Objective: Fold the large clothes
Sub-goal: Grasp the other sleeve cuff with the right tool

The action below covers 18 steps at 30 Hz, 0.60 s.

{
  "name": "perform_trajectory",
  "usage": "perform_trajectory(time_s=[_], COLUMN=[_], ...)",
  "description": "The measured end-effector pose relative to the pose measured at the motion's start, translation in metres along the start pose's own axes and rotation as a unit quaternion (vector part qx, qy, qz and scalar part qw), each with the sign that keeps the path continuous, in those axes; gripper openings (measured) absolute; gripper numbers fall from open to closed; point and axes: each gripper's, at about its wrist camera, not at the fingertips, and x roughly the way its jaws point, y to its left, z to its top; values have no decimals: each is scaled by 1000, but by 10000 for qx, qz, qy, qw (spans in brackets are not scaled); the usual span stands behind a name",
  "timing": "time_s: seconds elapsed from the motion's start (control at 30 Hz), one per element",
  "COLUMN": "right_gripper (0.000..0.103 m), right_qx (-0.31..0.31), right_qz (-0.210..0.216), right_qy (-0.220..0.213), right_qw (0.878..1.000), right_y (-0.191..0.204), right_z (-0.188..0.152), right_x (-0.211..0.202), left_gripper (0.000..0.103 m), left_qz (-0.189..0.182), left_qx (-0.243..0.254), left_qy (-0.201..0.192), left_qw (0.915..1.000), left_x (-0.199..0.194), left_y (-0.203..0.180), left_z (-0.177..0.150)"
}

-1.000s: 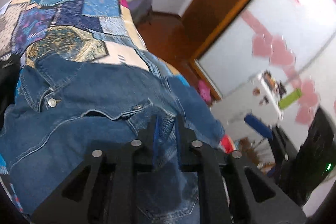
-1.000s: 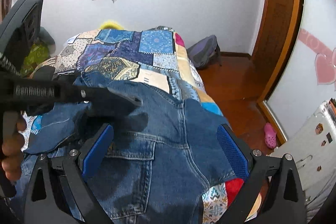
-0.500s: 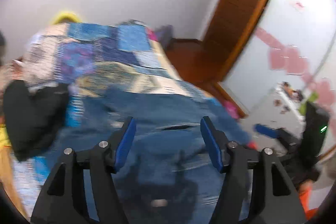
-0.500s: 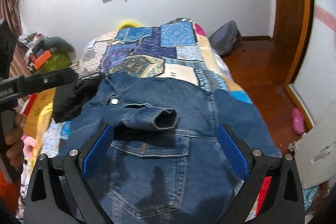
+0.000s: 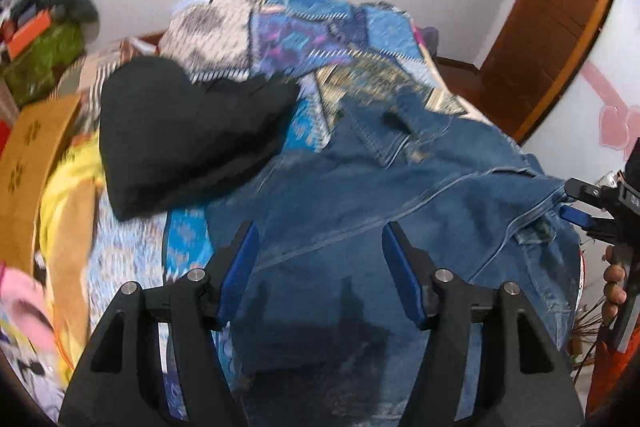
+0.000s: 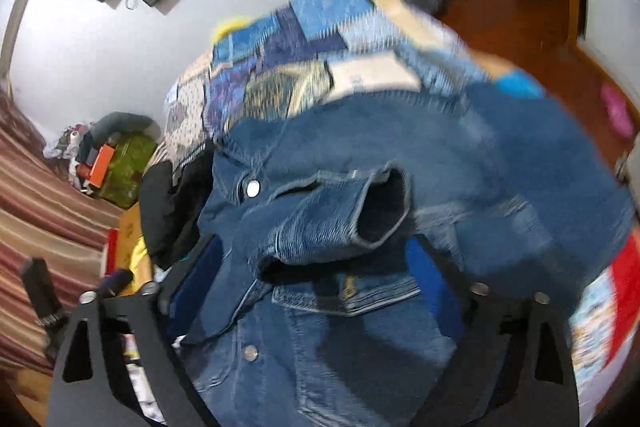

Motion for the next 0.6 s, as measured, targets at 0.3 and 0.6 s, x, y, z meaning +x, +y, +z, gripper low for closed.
perform_trajectory(time_s=[0.3,0.6], right_gripper=[28,16], right_qx=[476,-872], right_qz=[123,-55], right_qy=[-167,-966], right_qw=[9987,9915], right_y=[-12,34], right_z=[15,23], right_x=[6,-35], left_gripper=[63,63], left_qz=[-162,-219], left_qx=[-480,-378], left_qy=[244,470], left_qw=[9984,9979], left_x=[18,33], left_y=[16,1], left_z=[-21,-26])
